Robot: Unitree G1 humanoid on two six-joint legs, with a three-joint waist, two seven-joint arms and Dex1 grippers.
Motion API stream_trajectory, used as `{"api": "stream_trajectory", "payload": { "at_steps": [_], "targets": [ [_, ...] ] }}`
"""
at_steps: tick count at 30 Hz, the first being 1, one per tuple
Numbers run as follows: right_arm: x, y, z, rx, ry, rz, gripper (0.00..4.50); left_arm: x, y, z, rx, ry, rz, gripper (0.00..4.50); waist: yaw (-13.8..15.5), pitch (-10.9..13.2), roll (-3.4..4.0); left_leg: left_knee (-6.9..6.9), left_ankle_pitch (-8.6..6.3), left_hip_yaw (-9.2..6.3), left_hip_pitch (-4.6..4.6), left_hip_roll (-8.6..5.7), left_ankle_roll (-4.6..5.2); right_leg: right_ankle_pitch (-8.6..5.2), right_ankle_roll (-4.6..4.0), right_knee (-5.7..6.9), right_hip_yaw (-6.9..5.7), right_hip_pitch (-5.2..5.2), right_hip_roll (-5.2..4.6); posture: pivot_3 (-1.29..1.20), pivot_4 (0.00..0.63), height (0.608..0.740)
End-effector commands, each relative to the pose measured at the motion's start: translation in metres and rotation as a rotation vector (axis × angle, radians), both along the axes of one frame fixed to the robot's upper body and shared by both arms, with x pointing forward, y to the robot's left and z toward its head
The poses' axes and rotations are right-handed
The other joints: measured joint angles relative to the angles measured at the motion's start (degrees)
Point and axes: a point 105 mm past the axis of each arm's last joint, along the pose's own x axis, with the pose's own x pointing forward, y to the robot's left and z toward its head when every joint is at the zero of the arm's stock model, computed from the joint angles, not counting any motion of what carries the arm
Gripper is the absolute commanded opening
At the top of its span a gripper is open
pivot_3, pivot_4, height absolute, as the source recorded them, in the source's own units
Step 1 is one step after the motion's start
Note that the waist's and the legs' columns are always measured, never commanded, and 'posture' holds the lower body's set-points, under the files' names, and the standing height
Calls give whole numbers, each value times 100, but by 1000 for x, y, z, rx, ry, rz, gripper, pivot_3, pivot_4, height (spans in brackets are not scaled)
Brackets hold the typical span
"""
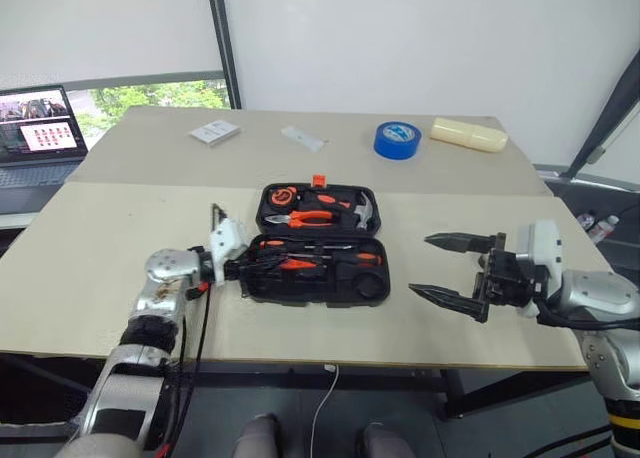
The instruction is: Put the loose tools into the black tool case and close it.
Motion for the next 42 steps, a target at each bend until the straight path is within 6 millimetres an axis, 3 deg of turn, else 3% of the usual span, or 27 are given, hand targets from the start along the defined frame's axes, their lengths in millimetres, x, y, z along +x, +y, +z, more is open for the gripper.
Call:
{"api": "stream_trajectory", "payload": {
  "at_steps": [1, 5, 7, 12, 17, 20, 24, 27, 31, 32, 37, 42],
  "targets": [
    [-1, 0, 9, 38, -98, -7, 4500, -21, 48, 37, -131, -65, 188, 2579, -46, 1, -1, -3, 0, 1, 0, 0, 0, -1, -1, 0, 2, -3, 0, 0, 150, 740],
    [2, -2, 7, 76, -168, -41, 4500, -60, 102, 17, -103, -14, 434, 4042, -71, 1, 0, -12, -5, 12, 9, 3, -2, -5, 0, -2, 19, -10, 1, 0, 150, 740],
    [0, -2, 1, 80, -161, -46, 4500, -82, 129, 3, -103, 28, 564, 4391, -58, 1, -1, -12, -5, 16, 8, 3, -4, -9, 2, -1, 20, -14, -1, 0, 150, 740],
    [-5, -4, -8, 124, -108, -37, 4500, -121, 171, -25, -76, 147, 783, 4391, 21, 8, -15, -8, -36, 18, 11, 7, -54, -36, -36, -9, 2, -32, -15, 0, 150, 740],
    [-7, -4, -12, 115, -98, -13, 4500, -130, 174, -29, -82, 192, 820, 4391, 102, 8, -16, -10, -42, 27, 7, -1, -64, -32, -41, -26, -24, -32, -51, 0, 150, 740],
    [-5, -2, -11, 114, -101, -6, 4500, -122, 165, -17, -89, 157, 767, 4391, 105, 8, -16, -11, -42, 30, 4, -3, -64, -32, -41, -27, -31, -33, -60, 0, 150, 740],
    [-5, -2, -9, 105, -106, -1, 4500, -104, 131, 1, -68, 100, 589, 4391, 104, 8, -16, -15, -42, 33, 4, -3, -64, -32, -40, -26, -35, -36, -59, 0, 150, 740],
    [-4, -1, -7, 105, -111, 0, 4500, -85, 104, 14, -52, 72, 458, 3824, 106, 7, -15, -17, -42, 35, 3, -5, -64, -32, -39, -27, -35, -34, -58, 0, 150, 740],
    [-4, 3, -4, 96, -123, 15, 4500, -50, 60, 22, 40, 52, 275, 2134, 130, 8, -16, -13, -40, 35, -3, -9, -61, -31, -32, -25, -35, -30, -52, 0, 150, 740],
    [-3, 4, -2, 95, -127, 16, 4500, -42, 52, 23, 47, 44, 258, 1940, 120, 8, -16, -12, -40, 35, -3, -9, -61, -31, -31, -27, -34, -30, -52, 0, 150, 740],
    [0, 8, 0, 58, -122, 29, 4500, -12, 12, 9, 210, 48, 99, 11, 88, 8, -17, -5, -28, 36, -21, -10, -42, -9, 6, -20, -21, -23, -39, 0, 150, 740],
    [2, 10, 1, 54, -126, 26, 4500, 5, -19, -2, 273, 99, -7, 11, 95, 10, -18, -5, -10, 24, -38, -3, -12, -6, 13, -21, -13, -33, -19, 0, 150, 740]
  ]
}}
